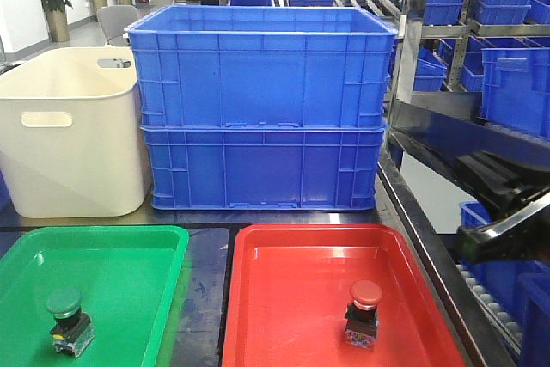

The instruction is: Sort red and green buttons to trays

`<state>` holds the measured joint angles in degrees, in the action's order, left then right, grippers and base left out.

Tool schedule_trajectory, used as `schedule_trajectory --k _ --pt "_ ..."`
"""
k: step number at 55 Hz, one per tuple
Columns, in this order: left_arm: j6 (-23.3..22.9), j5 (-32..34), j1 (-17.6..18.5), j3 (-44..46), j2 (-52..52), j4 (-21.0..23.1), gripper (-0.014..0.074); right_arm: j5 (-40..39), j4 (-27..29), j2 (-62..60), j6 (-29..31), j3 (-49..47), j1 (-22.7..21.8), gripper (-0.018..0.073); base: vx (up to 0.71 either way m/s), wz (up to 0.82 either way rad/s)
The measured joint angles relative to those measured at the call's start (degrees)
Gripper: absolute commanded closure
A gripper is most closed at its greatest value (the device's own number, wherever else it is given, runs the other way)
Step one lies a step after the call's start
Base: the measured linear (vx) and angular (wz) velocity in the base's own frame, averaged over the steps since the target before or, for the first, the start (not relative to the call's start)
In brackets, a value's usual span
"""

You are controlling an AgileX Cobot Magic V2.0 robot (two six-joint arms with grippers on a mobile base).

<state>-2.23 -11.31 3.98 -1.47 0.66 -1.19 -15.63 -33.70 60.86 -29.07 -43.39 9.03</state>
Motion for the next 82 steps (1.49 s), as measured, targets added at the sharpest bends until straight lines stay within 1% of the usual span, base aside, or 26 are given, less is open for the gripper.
schedule_trajectory --k 2,3,5,8,11,14,19,23,29,38,44,49,53,63,68,82 --pt "0.0 0.0 0.0 0.0 0.0 0.0 0.0602 4.1 7.5 -0.1 8.7 0.0 1.6 0.0567 0.0 0.0" --pt "0.0 0.0 0.0 0.0 0.0 0.0 0.0602 6.6 10.0 -0.2 11.5 0.0 2.1 0.0567 0.0 0.0" --pt "0.0 0.0 0.0 0.0 0.0 0.0 0.0602 10.8 16.9 -0.6 19.3 0.0 3.1 0.0567 0.0 0.0" --pt "0.0 0.0 0.0 0.0 0.0 0.0 0.0602 16.7 24.8 -1.7 27.3 0.1 3.8 0.0567 0.0 0.0" --pt "0.0 0.0 0.0 0.0 0.0 0.0 0.0602 21.2 29.9 -3.4 32.2 0.2 4.0 0.0567 0.0 0.0" --pt "0.0 0.0 0.0 0.0 0.0 0.0 0.0602 24.3 32.1 -5.6 34.6 0.3 4.0 0.0567 0.0 0.0" --pt "0.0 0.0 0.0 0.0 0.0 0.0 0.0602 25.5 33.7 -10.4 35.6 2.3 4.2 0.0567 0.0 0.0" --pt "0.0 0.0 0.0 0.0 0.0 0.0 0.0602 25.3 34.1 -15.2 35.4 6.0 4.4 0.0567 0.0 0.0" --pt "0.0 0.0 0.0 0.0 0.0 0.0 0.0602 25.2 34.3 -24.0 33.9 13.8 4.4 0.0567 0.0 0.0" --pt "0.0 0.0 0.0 0.0 0.0 0.0 0.0602 25.2 34.3 -41.7 32.8 27.1 4.3 0.0567 0.0 0.0" --pt "0.0 0.0 0.0 0.0 0.0 0.0 0.0602 25.3 33.7 -51.8 32.6 33.6 4.2 0.0567 0.0 0.0" --pt "0.0 0.0 0.0 0.0 0.0 0.0 0.0602 25.3 32.9 -58.1 32.6 37.8 3.0 0.0567 0.0 0.0" --pt "0.0 0.0 0.0 0.0 0.0 0.0 0.0602 25.2 32.7 -60.7 32.6 40.3 1.1 0.0567 0.0 0.0" --pt "0.0 0.0 0.0 0.0 0.0 0.0 0.0602 24.2 32.8 -61.5 32.5 44.9 -3.5 0.0567 0.0 0.0" --pt "0.0 0.0 0.0 0.0 0.0 0.0 0.0602 24.2 33.0 -61.5 32.5 45.1 -4.2 0.0567 0.0 0.0" --pt "0.0 0.0 0.0 0.0 0.0 0.0 0.0602 24.2 33.0 -61.5 32.4 45.1 -4.3 0.0567 0.0 0.0"
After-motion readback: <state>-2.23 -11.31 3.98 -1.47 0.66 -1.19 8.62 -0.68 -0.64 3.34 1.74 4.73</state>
